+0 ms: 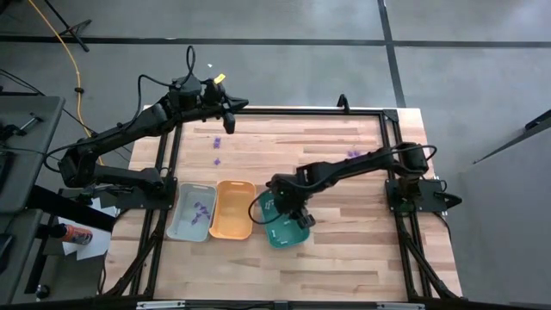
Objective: Sort Halloween decoration
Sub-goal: Put the purple spider toy into the yellow bin
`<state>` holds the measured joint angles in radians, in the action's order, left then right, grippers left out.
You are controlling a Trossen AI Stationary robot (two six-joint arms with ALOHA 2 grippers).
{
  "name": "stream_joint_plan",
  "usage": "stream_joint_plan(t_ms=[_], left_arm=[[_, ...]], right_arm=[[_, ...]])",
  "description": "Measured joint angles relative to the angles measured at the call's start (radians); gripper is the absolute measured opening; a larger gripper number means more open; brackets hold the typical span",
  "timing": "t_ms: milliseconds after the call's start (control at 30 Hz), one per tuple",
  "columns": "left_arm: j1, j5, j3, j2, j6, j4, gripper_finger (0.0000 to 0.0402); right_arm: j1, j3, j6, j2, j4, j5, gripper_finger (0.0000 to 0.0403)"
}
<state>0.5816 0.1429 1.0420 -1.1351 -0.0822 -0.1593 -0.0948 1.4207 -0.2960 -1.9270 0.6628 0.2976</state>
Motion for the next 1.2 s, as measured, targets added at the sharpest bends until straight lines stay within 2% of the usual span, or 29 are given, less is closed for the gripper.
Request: stream_joint_plan(t_ms=[167,333,433,533,700,800,900,967,1100,1200], left_arm=[[0.000,-0.001,0.000,0.000,-0.018,0.000,0.0000],[0.000,-0.002,0.000,0.000,-0.019,0.000,0.0000],[0.000,-0.002,0.000,0.000,-0.059,0.001,0.0000],[-0.001,-0.002,0.000,0.000,-0.113,0.000,0.0000],[-0.044,0.009,0.000,0.000,-0.150,0.000,0.0000],[-0.106,0.124,-0.009,0.000,-0.130,0.016,0.0000],[-0.204,0.181,-0.097,0.001,-0.166,0.156,0.0000],[-0.264,0.154,-0.189,-0.001,-0.220,0.294,0.0000],[-0.356,0.031,-0.384,-0.004,-0.325,0.611,0.0000],[-0.386,-0.032,-0.474,-0.005,-0.366,0.748,0.0000]], right_arm=[[0.007,0.077,-0.072,0.002,0.151,-0.012,0.0178],[0.063,0.129,-0.099,0.073,0.361,-0.020,0.0179],[0.121,0.057,-0.098,0.187,0.417,-0.053,0.0167],[0.194,-0.093,-0.069,0.348,0.400,-0.084,0.0153],[0.315,-0.383,0.086,0.663,0.238,-0.115,0.0137],[0.358,-0.502,0.215,0.821,0.100,-0.114,0.0134],[0.376,-0.582,0.299,0.937,-0.059,-0.114,0.0134],[0.378,-0.622,0.316,0.985,-0.184,-0.115,0.0134],[0.378,-0.677,0.331,1.018,-0.431,-0.115,0.0134],[0.378,-0.690,0.355,1.006,-0.575,-0.115,0.0134]])
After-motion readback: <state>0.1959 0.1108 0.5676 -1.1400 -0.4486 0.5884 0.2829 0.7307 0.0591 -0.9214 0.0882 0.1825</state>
